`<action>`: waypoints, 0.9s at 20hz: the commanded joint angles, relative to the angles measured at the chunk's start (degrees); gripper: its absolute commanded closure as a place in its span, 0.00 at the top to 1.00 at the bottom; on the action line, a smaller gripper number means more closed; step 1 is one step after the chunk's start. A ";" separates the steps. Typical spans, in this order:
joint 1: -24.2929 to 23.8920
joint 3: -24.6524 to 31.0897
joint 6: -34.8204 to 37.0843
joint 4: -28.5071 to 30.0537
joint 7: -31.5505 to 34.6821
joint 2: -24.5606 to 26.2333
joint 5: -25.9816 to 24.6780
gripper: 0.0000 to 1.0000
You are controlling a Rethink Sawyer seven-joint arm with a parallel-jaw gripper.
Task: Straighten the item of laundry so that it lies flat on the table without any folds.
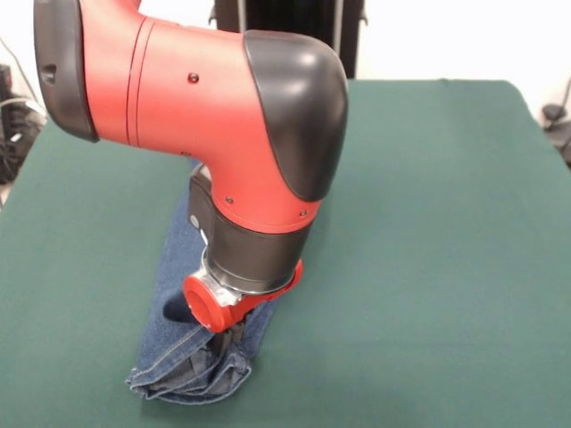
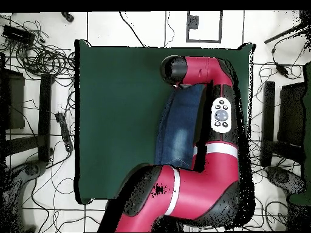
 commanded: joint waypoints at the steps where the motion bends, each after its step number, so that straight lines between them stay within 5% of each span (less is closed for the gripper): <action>1: -0.58 4.77 2.15 5.27 -4.42 -1.18 1.03 0.00; 5: -0.64 4.91 1.44 5.40 -4.09 -1.14 1.29 0.00; 7: -0.62 4.53 0.49 4.73 1.25 -0.74 2.44 0.00; 18: -1.83 9.12 -18.31 8.32 14.09 -1.01 10.66 0.00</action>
